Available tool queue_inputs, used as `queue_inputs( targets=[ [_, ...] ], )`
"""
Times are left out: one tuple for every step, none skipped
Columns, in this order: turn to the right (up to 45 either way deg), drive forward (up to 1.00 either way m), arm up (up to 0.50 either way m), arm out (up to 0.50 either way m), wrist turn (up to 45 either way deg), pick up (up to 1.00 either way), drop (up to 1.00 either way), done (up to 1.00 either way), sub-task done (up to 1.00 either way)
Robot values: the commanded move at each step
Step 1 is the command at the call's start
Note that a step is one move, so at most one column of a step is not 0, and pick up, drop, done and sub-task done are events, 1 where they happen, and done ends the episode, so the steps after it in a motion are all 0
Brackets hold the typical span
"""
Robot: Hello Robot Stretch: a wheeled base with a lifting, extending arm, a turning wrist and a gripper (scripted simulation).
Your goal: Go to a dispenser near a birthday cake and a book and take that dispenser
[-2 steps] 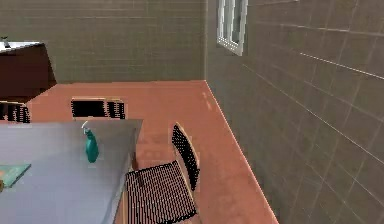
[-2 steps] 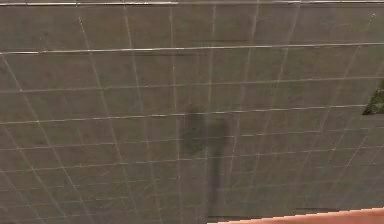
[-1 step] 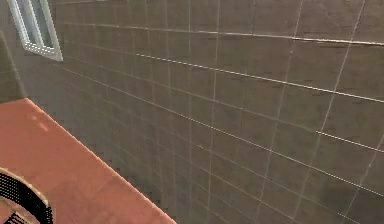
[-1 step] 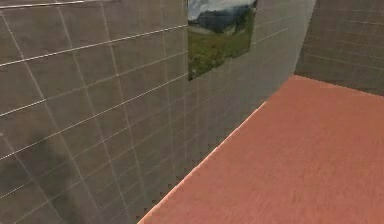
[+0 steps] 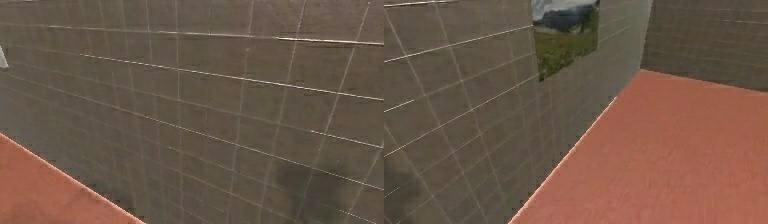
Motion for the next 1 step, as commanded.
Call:
queue_inputs(
  targets=[
    [0.0, 0.1, 0.0, 0.0, 0.0, 0.0, 0.0, 0.0, 0.0]
  ],
)
